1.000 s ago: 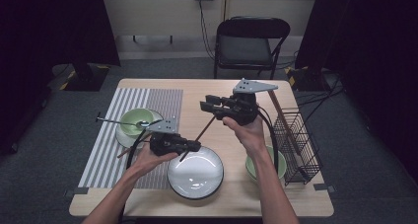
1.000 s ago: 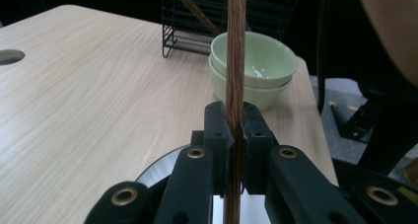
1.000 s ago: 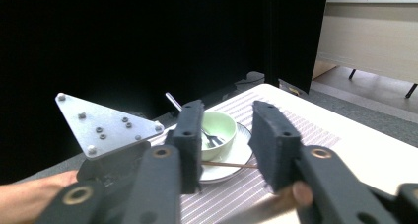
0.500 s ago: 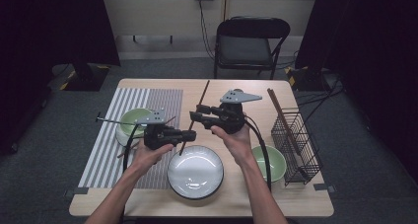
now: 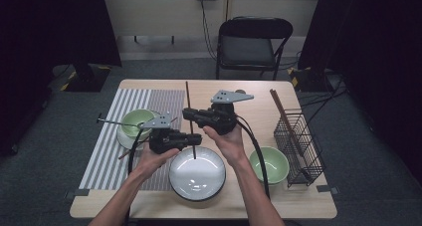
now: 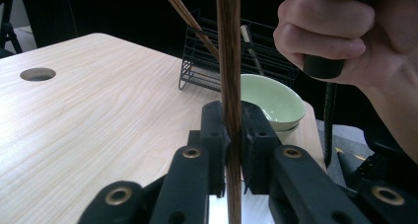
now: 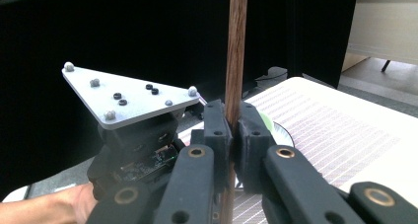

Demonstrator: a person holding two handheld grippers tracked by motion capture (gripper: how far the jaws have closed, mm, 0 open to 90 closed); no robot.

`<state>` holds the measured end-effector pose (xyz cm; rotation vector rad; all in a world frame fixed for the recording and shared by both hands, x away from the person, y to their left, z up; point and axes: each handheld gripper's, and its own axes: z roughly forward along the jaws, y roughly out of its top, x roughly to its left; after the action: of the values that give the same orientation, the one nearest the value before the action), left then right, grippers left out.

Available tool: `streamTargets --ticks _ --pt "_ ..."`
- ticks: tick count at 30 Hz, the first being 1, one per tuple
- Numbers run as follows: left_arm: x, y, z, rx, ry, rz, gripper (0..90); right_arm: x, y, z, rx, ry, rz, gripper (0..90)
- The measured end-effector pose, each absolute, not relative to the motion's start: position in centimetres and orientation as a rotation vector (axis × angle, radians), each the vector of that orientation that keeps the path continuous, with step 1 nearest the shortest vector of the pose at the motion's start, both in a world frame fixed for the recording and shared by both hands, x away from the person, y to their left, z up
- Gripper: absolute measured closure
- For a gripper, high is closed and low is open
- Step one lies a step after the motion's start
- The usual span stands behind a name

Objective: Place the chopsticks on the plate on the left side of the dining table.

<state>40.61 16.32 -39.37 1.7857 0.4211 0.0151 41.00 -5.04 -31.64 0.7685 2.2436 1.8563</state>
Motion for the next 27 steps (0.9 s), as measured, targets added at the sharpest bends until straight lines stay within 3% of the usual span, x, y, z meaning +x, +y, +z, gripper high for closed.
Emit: streamTargets --ticks 6,9,13,17,21,27 --pt "40.8 16.7 -39.5 1.755 0.439 0.002 72.2 40.9 -5.7 -31.3 0.78 2.214 1.869 85.1" --pt "40.9 16.6 -39.7 1.754 0.432 -0.01 73.8 40.9 -5.9 -31.2 0.788 2.197 1.886 85.1" --pt "40.7 16.3 -39.6 1.76 0.418 -0.004 83.9 40.9 -5.9 -31.2 0.784 2.197 1.876 85.1" --pt "40.7 16.3 -39.6 1.757 0.417 -0.007 84.3 40.9 -6.1 -31.2 0.781 2.198 1.884 84.5" --pt "40.7 16.3 -39.6 1.768 0.408 0.004 84.3 41.0 -6.1 -31.1 0.775 2.22 1.878 63.5" --pt "40.6 16.6 -39.5 1.777 0.408 0.01 84.3 41.1 -6.0 -30.5 0.722 2.229 1.84 50.1"
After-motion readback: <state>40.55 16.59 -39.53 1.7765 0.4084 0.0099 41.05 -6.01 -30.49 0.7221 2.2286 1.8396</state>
